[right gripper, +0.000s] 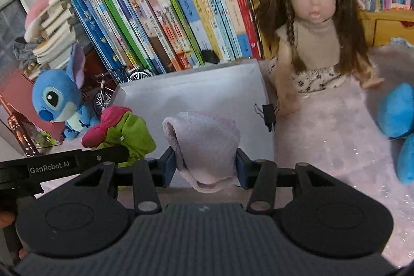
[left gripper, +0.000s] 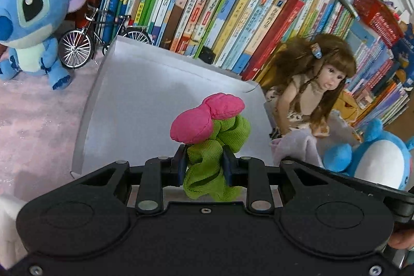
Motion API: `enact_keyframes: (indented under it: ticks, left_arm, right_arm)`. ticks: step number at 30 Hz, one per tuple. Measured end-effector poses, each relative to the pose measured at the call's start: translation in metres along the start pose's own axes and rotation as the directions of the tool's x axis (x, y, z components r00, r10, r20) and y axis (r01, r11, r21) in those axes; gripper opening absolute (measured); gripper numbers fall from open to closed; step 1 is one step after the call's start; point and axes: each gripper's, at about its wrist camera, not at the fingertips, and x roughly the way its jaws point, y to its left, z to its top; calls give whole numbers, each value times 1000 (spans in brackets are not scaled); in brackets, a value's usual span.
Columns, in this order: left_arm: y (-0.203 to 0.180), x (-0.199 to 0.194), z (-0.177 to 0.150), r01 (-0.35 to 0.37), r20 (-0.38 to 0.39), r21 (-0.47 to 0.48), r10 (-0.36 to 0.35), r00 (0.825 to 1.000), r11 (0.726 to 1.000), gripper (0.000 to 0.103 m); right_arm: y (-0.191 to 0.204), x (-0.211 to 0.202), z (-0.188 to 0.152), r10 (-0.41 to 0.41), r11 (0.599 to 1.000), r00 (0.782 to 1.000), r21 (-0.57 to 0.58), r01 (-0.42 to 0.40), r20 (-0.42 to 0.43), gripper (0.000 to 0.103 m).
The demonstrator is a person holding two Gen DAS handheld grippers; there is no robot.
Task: Organize soft objects
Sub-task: 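Carry the scrunchie with the left gripper while the right gripper carries the sock toward the white tray, then open both grippers to drop the scrunchie and sock into the white tray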
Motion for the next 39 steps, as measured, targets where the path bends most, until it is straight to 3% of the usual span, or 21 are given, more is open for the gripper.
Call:
enact_keyframes:
  ticks: [12,23,30,39]
  left_arm:
    - [3,44,6,-3,-59,-36,1,998,999,26]
    - [1,75,13,2,-94,-10,-3,996,1000,26]
    - [9,93,18,27,-132,-114,-42,990,993,26]
    - [9,102,17,59,-115,-86,-69,991,995,27]
  right_arm:
    - [-3,37,5,-19,1000,998,0,19,-63,55]
    - [-7,62,15,-19,1000,996,-17,18,-86,55]
    - [-17,83,18,-2,999,991,52,9,-136,55]
    - [-22,85,10,-10,999,994,48,15,-107,55]
